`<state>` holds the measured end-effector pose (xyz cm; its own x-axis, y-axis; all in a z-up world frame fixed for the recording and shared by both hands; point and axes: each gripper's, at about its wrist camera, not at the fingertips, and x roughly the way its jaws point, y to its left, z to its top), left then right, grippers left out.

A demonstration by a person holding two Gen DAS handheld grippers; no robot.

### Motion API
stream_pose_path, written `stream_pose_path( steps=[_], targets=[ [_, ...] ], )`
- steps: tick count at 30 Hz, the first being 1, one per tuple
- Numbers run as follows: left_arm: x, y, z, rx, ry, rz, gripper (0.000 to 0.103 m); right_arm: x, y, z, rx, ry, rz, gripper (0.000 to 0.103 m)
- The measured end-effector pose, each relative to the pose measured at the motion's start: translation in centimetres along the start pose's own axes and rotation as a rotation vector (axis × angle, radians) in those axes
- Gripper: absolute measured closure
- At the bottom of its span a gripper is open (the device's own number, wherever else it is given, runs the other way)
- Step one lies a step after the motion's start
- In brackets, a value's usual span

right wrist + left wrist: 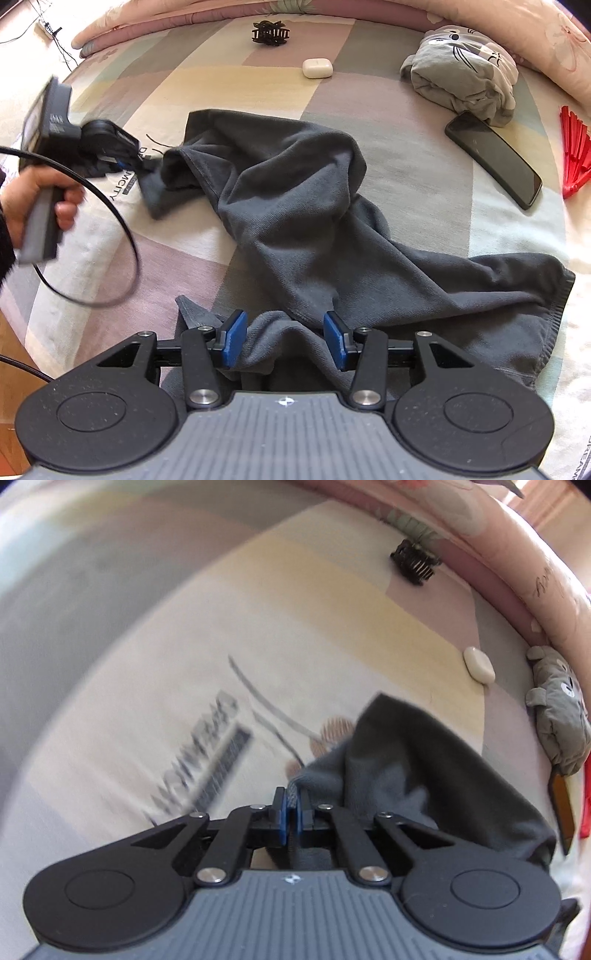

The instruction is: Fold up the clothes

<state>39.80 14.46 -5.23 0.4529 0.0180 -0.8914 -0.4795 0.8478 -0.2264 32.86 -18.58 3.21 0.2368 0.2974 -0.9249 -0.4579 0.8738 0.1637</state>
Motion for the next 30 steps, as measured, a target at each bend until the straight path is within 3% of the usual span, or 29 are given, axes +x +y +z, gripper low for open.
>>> stream_pose_path(
  steps=[10, 22, 30],
  targets=[
    [-1.8, 1.5, 7.0, 0.208, -0.098, 0.168, 0.101, -0.1, 0.1, 0.1, -0.002, -0.005, -0.009, 0.052],
    [1.0, 1.3, 12.4, 0.34, -0.112, 0.298, 0.101, 0.0, 0.0, 0.2, -0.008, 0.008, -0.033, 0.052],
    [1.3, 2.0, 16.1, 0.363, -0.153, 0.397, 0.101, 0.2, -0.5, 0.2, 0.005, 0.01, -0.046, 0.052]
  ],
)
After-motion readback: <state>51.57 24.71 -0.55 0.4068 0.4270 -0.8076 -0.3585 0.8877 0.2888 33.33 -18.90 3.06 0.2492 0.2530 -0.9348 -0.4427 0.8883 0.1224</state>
